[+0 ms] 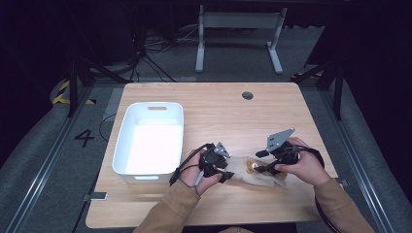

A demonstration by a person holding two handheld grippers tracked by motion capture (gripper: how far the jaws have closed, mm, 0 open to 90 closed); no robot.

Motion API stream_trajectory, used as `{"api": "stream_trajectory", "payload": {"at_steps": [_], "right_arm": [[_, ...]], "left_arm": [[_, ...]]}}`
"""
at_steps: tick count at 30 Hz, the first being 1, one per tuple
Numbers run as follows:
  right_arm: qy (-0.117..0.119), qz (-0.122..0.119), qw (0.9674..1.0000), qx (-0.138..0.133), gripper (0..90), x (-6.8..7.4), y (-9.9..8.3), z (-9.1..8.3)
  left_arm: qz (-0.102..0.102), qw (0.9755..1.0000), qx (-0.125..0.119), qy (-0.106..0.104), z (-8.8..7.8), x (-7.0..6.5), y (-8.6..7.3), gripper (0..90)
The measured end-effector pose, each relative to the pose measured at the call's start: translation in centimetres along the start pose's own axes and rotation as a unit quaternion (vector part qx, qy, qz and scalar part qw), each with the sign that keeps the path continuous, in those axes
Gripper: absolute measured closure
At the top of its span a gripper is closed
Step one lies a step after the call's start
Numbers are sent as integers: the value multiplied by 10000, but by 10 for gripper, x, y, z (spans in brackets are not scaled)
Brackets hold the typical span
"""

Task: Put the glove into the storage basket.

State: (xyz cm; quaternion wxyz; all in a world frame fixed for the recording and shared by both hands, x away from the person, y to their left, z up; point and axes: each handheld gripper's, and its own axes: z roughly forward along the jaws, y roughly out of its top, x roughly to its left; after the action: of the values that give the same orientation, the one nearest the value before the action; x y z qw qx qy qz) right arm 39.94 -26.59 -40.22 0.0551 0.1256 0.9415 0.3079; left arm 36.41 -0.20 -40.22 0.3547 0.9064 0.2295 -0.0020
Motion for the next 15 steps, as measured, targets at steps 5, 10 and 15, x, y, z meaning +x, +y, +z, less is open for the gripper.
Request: {"api": "stream_trajectory", "payload": {"at_steps": [5, 10, 15], "right_arm": [[-349, 225, 9985, -365, 451, 0, -7, -20], [-755, 561, 9925, -782, 456, 0, -16, -43], [-957, 883, 9860, -1044, 448, -2, -26, -58]], "left_arm": [[-22, 9999, -80, 86, -1, -1, 7, 369], [16, 9998, -180, 98, -5, 1, 12, 301], [59, 9993, -332, 159, -8, -1, 17, 267]]}}
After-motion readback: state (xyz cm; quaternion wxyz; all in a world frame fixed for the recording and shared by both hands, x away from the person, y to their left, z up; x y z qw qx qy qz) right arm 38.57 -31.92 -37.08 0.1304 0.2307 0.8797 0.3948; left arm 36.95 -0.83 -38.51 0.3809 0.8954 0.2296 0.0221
